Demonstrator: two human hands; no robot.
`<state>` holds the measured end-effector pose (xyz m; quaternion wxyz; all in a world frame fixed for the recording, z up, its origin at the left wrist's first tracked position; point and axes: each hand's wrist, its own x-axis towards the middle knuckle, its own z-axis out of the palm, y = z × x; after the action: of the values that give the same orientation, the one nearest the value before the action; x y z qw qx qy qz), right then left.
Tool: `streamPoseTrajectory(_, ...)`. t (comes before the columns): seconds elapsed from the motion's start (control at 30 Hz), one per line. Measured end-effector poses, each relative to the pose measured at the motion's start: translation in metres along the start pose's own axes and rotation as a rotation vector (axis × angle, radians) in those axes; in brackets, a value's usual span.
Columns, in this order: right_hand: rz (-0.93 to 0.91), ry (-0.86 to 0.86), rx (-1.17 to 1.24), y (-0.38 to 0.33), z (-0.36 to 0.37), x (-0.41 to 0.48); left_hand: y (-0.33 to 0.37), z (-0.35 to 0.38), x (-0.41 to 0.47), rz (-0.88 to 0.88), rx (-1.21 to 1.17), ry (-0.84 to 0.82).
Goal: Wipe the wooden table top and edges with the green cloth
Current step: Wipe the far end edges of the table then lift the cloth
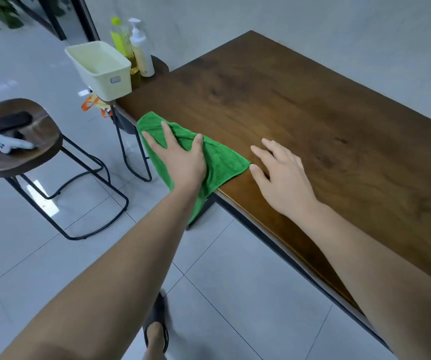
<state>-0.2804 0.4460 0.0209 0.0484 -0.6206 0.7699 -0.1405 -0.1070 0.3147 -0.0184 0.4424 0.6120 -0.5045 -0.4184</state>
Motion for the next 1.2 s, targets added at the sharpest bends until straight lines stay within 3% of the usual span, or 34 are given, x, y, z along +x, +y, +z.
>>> streamPoseTrajectory(0.4,0.080,-0.021,-0.042,-0.075,0.044,0.181,-0.004,-0.053,0.164,0.024,0.028,-0.004)
streamPoseTrajectory(0.8,0.144,-0.017,-0.132,-0.084,0.048,0.191,-0.008,-0.043,0.091,0.056,-0.045,-0.140)
streamPoseTrajectory(0.93,0.140,-0.015,-0.134,-0.082,0.050,0.191,-0.016,-0.052,0.121,0.166,0.057,-0.169)
streamPoseTrajectory(1.2,0.141,-0.012,-0.183,-0.082,0.053,0.195,-0.016,-0.078,0.198,0.199,0.157,-0.151)
